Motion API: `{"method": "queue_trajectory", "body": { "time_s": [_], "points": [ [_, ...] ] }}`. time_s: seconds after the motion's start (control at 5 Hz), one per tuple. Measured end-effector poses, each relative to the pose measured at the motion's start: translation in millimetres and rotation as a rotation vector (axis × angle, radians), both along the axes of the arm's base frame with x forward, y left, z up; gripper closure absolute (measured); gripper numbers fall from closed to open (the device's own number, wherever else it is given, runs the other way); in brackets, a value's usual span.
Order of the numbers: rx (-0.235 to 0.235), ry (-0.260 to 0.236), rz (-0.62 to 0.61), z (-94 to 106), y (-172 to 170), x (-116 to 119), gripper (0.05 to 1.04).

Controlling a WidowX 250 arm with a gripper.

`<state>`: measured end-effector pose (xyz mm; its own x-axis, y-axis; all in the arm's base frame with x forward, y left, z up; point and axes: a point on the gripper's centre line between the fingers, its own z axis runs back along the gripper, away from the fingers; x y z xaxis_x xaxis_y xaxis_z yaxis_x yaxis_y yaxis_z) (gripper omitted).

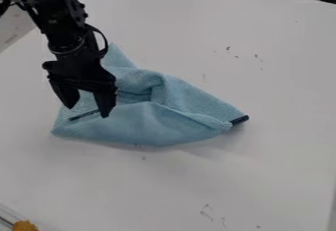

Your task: Moved the cloth to the bottom edge of the table

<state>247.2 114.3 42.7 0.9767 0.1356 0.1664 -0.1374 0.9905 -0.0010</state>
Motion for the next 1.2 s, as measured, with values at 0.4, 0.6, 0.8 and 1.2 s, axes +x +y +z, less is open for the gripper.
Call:
{"method": "queue_trajectory", "body": {
  "time_s": [0.4,0.6,0.8,1.2],
  "points": [
    [-0.048,-0.002,-0.008,-19.9,8.7,-1.5,0.083],
    [-0.057,0.009,-0.006,-24.4,11.0,-4.0,0.083],
    [-0.074,0.022,-0.006,-31.2,11.4,-4.1,0.083],
    [-0.077,0.040,-0.028,-31.4,17.9,2.9,0.139]
  ]
}}
